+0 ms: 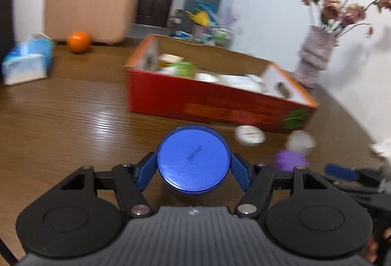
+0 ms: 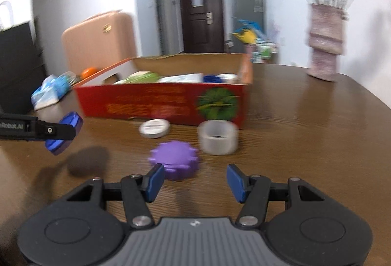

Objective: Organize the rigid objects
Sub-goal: 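Grasp the blue lid with the left tool while the right tool grasps the purple cap, then carry the blue lid and purple cap into the box and open both tools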

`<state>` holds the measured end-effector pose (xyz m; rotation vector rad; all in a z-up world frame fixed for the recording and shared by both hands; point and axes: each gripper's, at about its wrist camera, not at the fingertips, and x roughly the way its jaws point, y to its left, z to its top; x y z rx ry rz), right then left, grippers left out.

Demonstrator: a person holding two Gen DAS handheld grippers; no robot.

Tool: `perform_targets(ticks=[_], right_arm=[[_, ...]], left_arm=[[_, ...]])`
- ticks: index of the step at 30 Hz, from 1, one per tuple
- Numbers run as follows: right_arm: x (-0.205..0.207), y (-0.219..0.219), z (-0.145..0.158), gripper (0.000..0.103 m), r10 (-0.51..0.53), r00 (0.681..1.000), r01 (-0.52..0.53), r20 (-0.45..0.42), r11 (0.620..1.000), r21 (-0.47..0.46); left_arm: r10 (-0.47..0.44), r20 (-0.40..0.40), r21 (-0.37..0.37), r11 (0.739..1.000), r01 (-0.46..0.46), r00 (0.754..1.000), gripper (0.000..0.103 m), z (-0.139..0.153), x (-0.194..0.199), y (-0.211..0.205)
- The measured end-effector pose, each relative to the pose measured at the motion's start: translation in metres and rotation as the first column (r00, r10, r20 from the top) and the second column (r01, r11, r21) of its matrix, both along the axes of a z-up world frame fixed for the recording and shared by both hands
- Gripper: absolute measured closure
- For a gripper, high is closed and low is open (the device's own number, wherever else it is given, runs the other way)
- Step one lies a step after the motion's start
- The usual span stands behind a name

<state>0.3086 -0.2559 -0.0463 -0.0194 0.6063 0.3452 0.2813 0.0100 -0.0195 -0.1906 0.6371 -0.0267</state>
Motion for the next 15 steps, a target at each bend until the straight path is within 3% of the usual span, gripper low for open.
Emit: perform_targets(ticks=[5,8,15], right_arm=[[0.023,0.037,-0.005,0.05,0.026,0.999,-0.027,-0.033,0.999,-0.044],[0.029,0.047,-0.007,0.058,0.011,0.999,-0.014,-0.046,0.998,-0.063],[-0.004,0.045,0.008,0.058,0.025,1.0,-0.026,-0.013,0.999,-0.04]], left_arm=[[0.029,0.012,0.025,0.999,-0.029,1.0,0.036,-0.001,-0.008,0.024],[0.022,0.032,0.027,0.999,-0.023,0.999,0.036,0.002,-0.012,0.032],[-0.022,0.071,0.029,0.999,0.02,0.997,0.036,0.01,-0.032,0.029]])
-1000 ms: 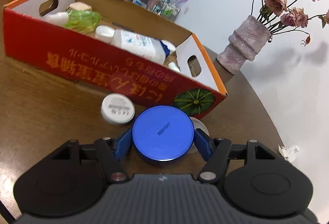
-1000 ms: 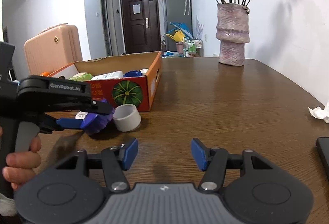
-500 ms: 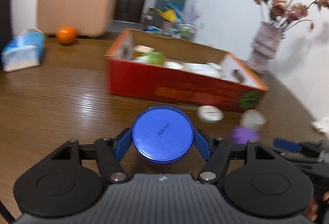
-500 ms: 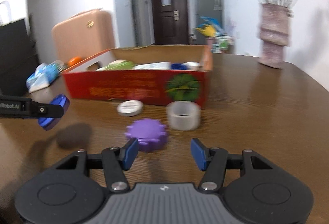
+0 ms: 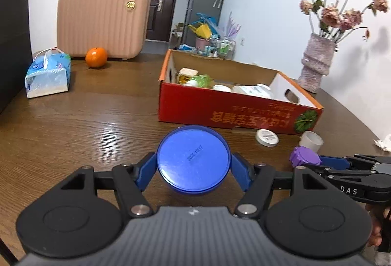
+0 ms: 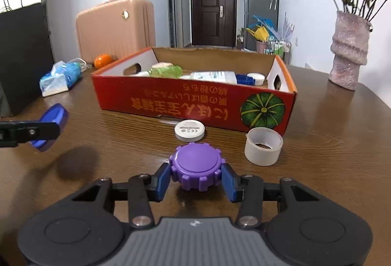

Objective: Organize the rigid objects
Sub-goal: 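Carry the blue lid and purple cap into the box and open both tools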

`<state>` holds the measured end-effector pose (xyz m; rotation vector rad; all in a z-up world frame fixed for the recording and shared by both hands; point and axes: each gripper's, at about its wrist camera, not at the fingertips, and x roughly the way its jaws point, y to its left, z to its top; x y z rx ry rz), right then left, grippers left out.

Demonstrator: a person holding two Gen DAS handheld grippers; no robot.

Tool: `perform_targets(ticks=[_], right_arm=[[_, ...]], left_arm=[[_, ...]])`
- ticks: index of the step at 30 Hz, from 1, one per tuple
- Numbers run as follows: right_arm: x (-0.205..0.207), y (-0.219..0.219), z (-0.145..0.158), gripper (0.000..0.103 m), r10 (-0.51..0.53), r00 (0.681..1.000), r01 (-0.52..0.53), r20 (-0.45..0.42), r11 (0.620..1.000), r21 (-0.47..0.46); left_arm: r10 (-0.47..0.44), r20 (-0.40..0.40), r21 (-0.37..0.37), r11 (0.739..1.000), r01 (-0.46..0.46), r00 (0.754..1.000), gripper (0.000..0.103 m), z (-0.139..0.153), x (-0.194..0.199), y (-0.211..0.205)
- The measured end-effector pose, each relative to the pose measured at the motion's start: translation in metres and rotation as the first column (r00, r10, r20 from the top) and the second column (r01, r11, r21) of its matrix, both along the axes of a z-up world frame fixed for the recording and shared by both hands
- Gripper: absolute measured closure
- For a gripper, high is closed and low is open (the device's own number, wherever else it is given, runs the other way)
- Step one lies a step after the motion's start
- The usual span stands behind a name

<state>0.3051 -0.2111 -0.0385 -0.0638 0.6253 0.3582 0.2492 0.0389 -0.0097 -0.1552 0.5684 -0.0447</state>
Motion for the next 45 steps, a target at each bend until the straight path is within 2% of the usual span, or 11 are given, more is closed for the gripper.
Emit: perform_targets(ticks=[10,16,20,24,29,33,36,38,40,42,45], right_arm=[[-0.048,-0.033,0.029,0.058,-0.056,0.995,0.052,0.081,0.998,0.042],[-0.033,-0.041,0.052,0.058,-0.031,0.99,0.023,0.136,0.998,0.059],[0.009,-0.034,0.073,0.058,0.013,0.986,-0.021,0.167,0.999,0.047],[0.076,-0.022,0.087,0.058,0.054,0.989,-0.058,0.135,0.998,0.031],[0.178,0.003,0.087,0.058,0.085,0.996,-0.086,0.035,0.996,0.003],[0.244,0.025,0.071,0.058,0.089,0.995,-0.09,-0.048,0.995,-0.03],[0.286,0.044,0.052,0.058,0.095,0.985,-0.104,-0.146,0.993,-0.057],[0.305,0.051,0.039,0.057,0.062,0.984,-0.073,-0.164,0.995,-0.067],[0.316,0.054,0.03,0.046,0.025,0.985,-0.039,-0.17,0.996,-0.079],[0.319,0.052,0.024,0.034,0.017,0.982,-0.025,-0.186,0.999,-0.042],[0.319,0.042,0.021,0.035,0.044,0.975,-0.035,-0.219,0.998,0.047]], left_arm=[[-0.078,0.058,0.008,0.997,0.078,0.995,0.036,0.02,-0.017,-0.031],[-0.165,0.061,0.031,0.986,0.163,0.984,0.036,0.039,0.034,-0.034],[-0.229,-0.005,0.103,0.968,0.229,0.973,0.036,0.047,0.102,-0.035],[-0.279,-0.153,0.16,0.94,0.303,0.948,0.036,0.041,0.182,-0.04],[-0.352,-0.355,0.222,0.868,0.443,0.866,0.036,0.023,0.257,-0.05],[-0.366,-0.426,0.203,0.853,0.482,0.828,0.036,0.012,0.3,-0.05],[-0.361,-0.428,0.178,0.865,0.47,0.828,0.035,0.008,0.322,-0.048],[-0.385,-0.431,0.134,0.867,0.48,0.816,0.031,0.003,0.329,-0.044],[-0.393,-0.431,0.088,0.878,0.471,0.812,0.027,-0.005,0.331,-0.038],[-0.384,-0.44,0.065,0.888,0.456,0.812,0.026,-0.012,0.331,-0.03],[-0.391,-0.406,0.013,0.901,0.433,0.826,0.024,-0.003,0.328,-0.02]])
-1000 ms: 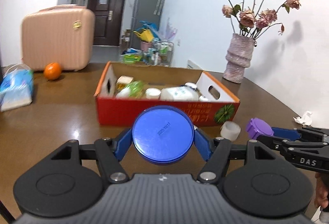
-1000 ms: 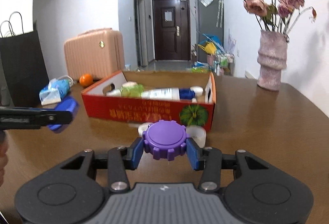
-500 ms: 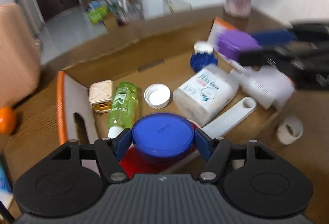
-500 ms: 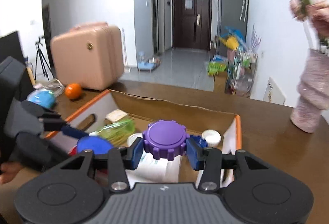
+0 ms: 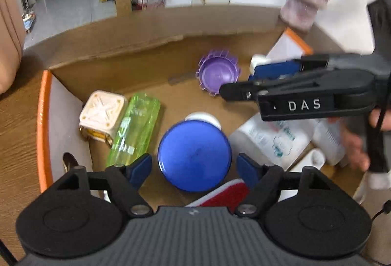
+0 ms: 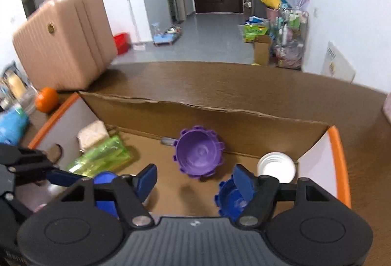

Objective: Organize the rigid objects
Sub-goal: 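Carry the blue lid and purple cap into the box and open both tools, then withdraw both tools from the box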

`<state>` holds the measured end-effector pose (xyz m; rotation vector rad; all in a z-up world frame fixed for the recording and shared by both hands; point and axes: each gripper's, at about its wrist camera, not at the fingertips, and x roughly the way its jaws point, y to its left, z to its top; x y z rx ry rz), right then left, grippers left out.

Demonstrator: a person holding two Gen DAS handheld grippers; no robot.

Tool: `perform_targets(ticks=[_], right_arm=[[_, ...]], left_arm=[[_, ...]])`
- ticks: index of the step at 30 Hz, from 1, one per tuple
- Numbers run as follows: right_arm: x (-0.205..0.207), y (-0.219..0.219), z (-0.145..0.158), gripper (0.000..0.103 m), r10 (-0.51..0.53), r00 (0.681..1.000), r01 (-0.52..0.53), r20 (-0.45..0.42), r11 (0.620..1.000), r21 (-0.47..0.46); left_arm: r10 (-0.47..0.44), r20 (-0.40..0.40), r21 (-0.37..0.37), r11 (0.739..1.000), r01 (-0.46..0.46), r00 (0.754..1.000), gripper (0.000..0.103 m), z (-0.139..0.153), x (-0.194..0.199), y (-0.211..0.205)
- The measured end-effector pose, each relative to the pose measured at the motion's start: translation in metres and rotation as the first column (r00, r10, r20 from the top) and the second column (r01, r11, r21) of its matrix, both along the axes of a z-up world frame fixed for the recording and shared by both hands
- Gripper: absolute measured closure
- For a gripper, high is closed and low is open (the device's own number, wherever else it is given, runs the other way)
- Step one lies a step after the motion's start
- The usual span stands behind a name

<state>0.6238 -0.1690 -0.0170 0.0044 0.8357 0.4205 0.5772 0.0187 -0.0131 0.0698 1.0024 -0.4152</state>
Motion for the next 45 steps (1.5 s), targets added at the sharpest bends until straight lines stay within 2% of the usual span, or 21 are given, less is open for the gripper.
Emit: perform_targets(ticks=[3,6,11,13,16,19,20,21,23,24,28,32,34,35,36,37,39,42,43,45], right_arm=[[-0.002,-0.008,0.002,0.035,-0.041,0.999,0.04,0.019,0.999,0.028],[-0.012,-0.012,0.007,0.035,-0.04,0.998,0.04,0.055,0.999,-0.002],[-0.036,-0.02,0.04,0.034,-0.025,0.995,0.026,0.1,1.0,-0.016],[-0.052,-0.025,0.057,0.033,-0.017,0.991,0.022,0.131,0.999,-0.04],[-0.08,-0.035,0.08,0.027,-0.015,0.983,0.028,0.183,0.997,-0.07],[-0.116,-0.049,0.101,0.025,-0.012,0.972,0.035,0.235,0.995,-0.095],[-0.13,-0.054,0.107,0.024,-0.015,0.967,0.041,0.252,0.994,-0.1],[-0.143,-0.06,0.112,0.024,-0.019,0.963,0.048,0.269,0.994,-0.1],[-0.174,-0.071,0.12,0.021,-0.024,0.953,0.053,0.302,0.995,-0.09],[-0.19,-0.076,0.123,0.021,-0.026,0.948,0.054,0.317,0.995,-0.08],[-0.259,-0.091,0.121,0.019,-0.028,0.925,0.052,0.379,0.997,-0.054],[-0.333,-0.09,0.109,0.01,-0.001,0.872,0.044,0.49,0.996,-0.077],[-0.365,-0.091,0.1,0.009,-0.006,0.853,0.045,0.523,0.997,-0.062],[-0.378,-0.093,0.094,0.009,-0.005,0.848,0.04,0.53,0.998,-0.054],[-0.39,-0.093,0.086,0.008,-0.005,0.845,0.035,0.534,0.998,-0.047],[-0.402,-0.092,0.077,0.008,-0.003,0.848,0.034,0.531,0.998,-0.048],[-0.419,-0.092,0.06,0.008,-0.008,0.863,0.053,0.506,0.996,-0.074],[-0.432,-0.094,0.041,0.008,-0.037,0.897,0.076,0.441,0.995,-0.071],[-0.435,-0.096,0.037,0.008,-0.046,0.905,0.078,0.422,0.995,-0.058],[-0.436,-0.096,0.032,0.008,-0.058,0.912,0.088,0.405,0.995,-0.056]], left_arm=[[0.021,0.04,0.009,1.0,-0.021,0.999,0.023,0.01,-0.009,0.003],[0.048,0.087,0.014,0.999,-0.049,0.995,0.021,0.028,-0.018,0.006],[0.107,0.132,0.007,0.994,-0.109,0.985,0.02,0.06,-0.032,0.016],[0.129,0.179,0.019,0.991,-0.134,0.975,0.019,0.076,-0.047,0.017],[0.164,0.263,0.02,0.984,-0.176,0.951,0.018,0.104,-0.078,0.019],[0.2,0.361,0.01,0.976,-0.218,0.911,0.016,0.13,-0.121,0.019],[0.21,0.396,0.005,0.973,-0.231,0.894,0.012,0.137,-0.136,0.018],[0.225,0.442,-0.005,0.969,-0.248,0.868,0.005,0.143,-0.154,0.016],[0.251,0.51,-0.017,0.959,-0.283,0.823,0.001,0.151,-0.187,0.013],[0.257,0.529,-0.016,0.956,-0.293,0.809,0.0,0.153,-0.201,0.01],[0.267,0.596,-0.03,0.95,-0.311,0.757,0.0,0.148,-0.265,-0.004],[0.233,0.682,-0.015,0.952,-0.305,0.693,0.0,0.131,-0.327,-0.02],[0.259,0.716,-0.045,0.944,-0.327,0.648,0.0,0.118,-0.36,-0.024],[0.289,0.713,-0.073,0.937,-0.342,0.639,0.0,0.109,-0.373,-0.025],[0.307,0.699,-0.091,0.934,-0.346,0.646,0.0,0.1,-0.383,-0.025],[0.314,0.68,-0.097,0.934,-0.343,0.662,0.0,0.091,-0.388,-0.025],[0.32,0.619,-0.09,0.936,-0.34,0.717,0.0,0.076,-0.396,-0.022],[0.332,0.54,-0.091,0.936,-0.339,0.774,0.0,0.062,-0.396,-0.015],[0.323,0.529,-0.08,0.94,-0.333,0.784,0.0,0.06,-0.394,-0.014],[0.329,0.535,-0.074,0.936,-0.345,0.778,0.0,0.057,-0.393,-0.013]])
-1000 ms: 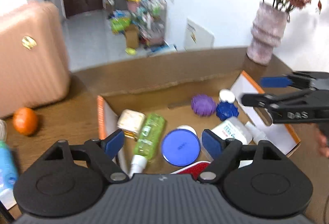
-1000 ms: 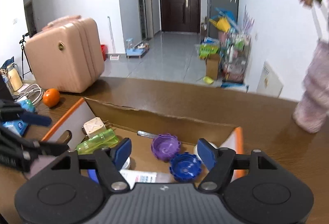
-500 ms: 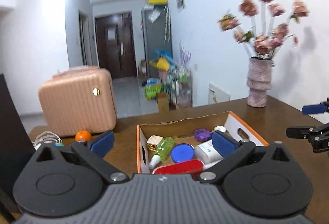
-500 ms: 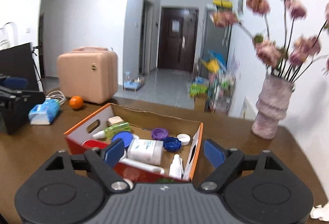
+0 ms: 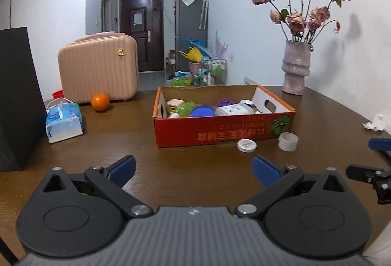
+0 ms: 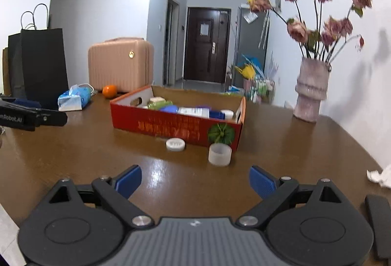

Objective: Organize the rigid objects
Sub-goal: 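Withdraw both tools from the box, then grasp the white round container with the left tool while the right tool grasps the tape roll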

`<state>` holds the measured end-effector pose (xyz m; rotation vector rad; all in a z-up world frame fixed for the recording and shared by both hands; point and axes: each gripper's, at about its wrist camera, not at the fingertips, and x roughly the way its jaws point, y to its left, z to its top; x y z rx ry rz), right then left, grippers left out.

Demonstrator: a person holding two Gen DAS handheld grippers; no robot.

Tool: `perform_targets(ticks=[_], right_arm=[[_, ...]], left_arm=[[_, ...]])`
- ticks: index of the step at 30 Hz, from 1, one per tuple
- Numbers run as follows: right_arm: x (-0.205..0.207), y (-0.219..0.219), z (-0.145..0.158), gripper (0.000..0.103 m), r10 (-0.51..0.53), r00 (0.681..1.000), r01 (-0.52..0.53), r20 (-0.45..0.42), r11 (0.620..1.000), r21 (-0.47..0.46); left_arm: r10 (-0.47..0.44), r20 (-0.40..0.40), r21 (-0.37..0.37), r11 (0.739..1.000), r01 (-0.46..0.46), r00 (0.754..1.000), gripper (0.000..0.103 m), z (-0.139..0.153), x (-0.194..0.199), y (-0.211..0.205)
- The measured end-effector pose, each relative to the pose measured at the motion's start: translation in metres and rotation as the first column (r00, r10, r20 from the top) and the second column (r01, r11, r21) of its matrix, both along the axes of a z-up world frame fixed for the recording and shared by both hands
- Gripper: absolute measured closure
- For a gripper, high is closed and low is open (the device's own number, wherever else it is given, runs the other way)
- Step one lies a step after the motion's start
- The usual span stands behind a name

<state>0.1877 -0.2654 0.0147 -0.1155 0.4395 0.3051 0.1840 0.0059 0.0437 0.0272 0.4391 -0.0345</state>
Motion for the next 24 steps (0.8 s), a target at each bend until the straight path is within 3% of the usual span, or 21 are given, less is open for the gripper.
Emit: perform_targets(ticks=[4,8,13,19,22,24], right_arm=[[0.006,0.001,-0.004,0.008,-0.035,0.999,0.035,-0.003,0.999,-0.009],[0.018,-0.002,-0.01,0.011,-0.058,0.998,0.058,-0.016,0.998,0.016],[0.049,-0.003,-0.02,0.017,-0.08,0.995,0.081,-0.062,0.996,0.019],[0.091,-0.003,-0.031,0.022,-0.086,0.991,0.089,-0.104,0.996,0.024],[0.117,-0.003,-0.04,0.028,-0.079,0.988,0.084,-0.136,0.996,0.034],[0.136,-0.003,-0.045,0.031,-0.082,0.984,0.091,-0.161,0.995,0.045]], left_arm=[[-0.011,-0.001,-0.038,0.999,0.011,1.0,0.0,-0.003,0.004,0.001],[-0.027,-0.038,-0.027,0.999,0.026,0.999,0.0,-0.013,0.019,-0.01],[-0.068,-0.107,-0.039,0.997,0.064,0.992,0.0,-0.03,0.054,-0.029],[-0.135,-0.131,-0.051,0.99,0.129,0.982,0.002,-0.046,0.108,-0.053],[-0.154,-0.195,-0.076,0.987,0.141,0.969,0.01,-0.061,0.144,-0.063],[-0.158,-0.244,-0.099,0.986,0.138,0.957,0.023,-0.072,0.168,-0.068]])
